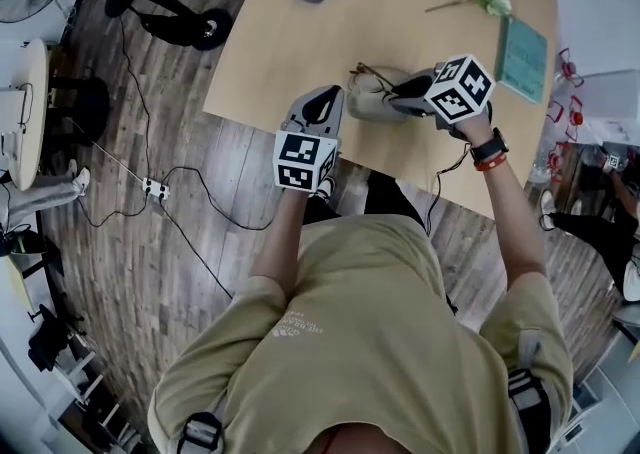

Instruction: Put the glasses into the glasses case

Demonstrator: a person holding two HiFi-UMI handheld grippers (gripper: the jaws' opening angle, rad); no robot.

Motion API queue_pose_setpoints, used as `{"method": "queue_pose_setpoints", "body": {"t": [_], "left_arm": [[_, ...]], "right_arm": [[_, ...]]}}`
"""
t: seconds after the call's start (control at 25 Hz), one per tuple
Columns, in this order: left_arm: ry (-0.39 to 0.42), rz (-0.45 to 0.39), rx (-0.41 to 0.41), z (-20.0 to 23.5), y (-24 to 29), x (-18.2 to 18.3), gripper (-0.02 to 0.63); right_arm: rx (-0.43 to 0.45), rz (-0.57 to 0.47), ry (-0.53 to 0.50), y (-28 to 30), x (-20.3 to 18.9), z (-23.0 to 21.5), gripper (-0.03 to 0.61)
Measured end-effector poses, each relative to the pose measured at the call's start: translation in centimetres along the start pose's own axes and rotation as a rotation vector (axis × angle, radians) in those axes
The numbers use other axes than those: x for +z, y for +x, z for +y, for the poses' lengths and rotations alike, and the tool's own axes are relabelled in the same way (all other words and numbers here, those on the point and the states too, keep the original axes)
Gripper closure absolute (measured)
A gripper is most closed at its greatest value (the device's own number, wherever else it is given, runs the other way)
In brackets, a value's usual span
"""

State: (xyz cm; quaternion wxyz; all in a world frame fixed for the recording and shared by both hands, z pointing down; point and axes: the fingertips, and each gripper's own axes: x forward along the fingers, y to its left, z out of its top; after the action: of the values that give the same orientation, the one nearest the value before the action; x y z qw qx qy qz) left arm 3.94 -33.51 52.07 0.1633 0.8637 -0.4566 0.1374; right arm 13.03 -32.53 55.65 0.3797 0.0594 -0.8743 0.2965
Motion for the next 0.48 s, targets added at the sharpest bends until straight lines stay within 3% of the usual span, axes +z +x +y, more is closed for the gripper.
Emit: {"method": "queue_pose_setpoints", "body": {"t": [0.24, 0.48], "left_arm": [[0.008, 0.01, 0.009, 0.0, 0.3, 0.0, 0.591], [0.002, 0.023, 0.007, 0.9, 0.7, -0.2, 0.591]], "right_arm": [[0.122, 0.212, -0.047, 1.9, -1.9, -0.6, 0.476], [0.188, 0.363, -0.051, 4.1, -4.1, -1.8, 0.476]]}}
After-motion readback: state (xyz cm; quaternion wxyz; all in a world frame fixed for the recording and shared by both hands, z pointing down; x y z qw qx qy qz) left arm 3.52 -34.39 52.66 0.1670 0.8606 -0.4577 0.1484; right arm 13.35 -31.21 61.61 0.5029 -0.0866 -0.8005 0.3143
